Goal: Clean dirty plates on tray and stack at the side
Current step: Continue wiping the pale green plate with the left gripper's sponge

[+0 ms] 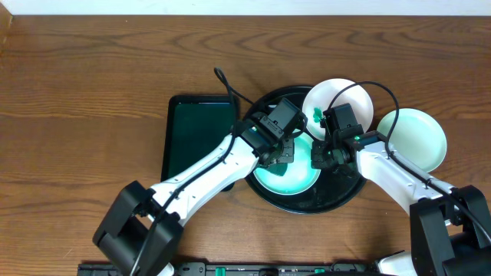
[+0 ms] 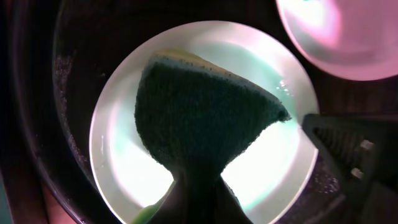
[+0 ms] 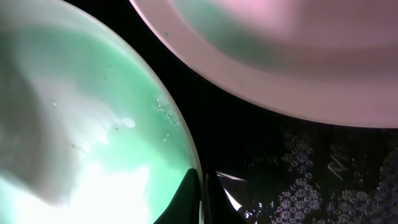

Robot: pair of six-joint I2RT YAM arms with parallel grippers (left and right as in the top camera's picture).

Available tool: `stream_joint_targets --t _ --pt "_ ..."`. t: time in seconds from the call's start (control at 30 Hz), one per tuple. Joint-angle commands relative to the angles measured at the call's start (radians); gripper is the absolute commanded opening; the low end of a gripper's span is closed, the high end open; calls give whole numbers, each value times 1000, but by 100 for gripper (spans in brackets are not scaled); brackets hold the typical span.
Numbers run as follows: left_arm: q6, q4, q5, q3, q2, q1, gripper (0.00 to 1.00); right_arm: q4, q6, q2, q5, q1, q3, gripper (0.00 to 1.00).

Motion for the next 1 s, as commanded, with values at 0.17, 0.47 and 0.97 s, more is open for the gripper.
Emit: stream_joint_targets --t 0.17,0.47,0.97 --pt "17 -7 -32 0 56 4 8 2 9 5 -30 14 -12 1" --pt "17 -6 -76 0 92 4 8 2 9 5 -31 14 -12 1" --pt "-24 0 102 0 221 4 7 3 9 5 -31 14 -12 1"
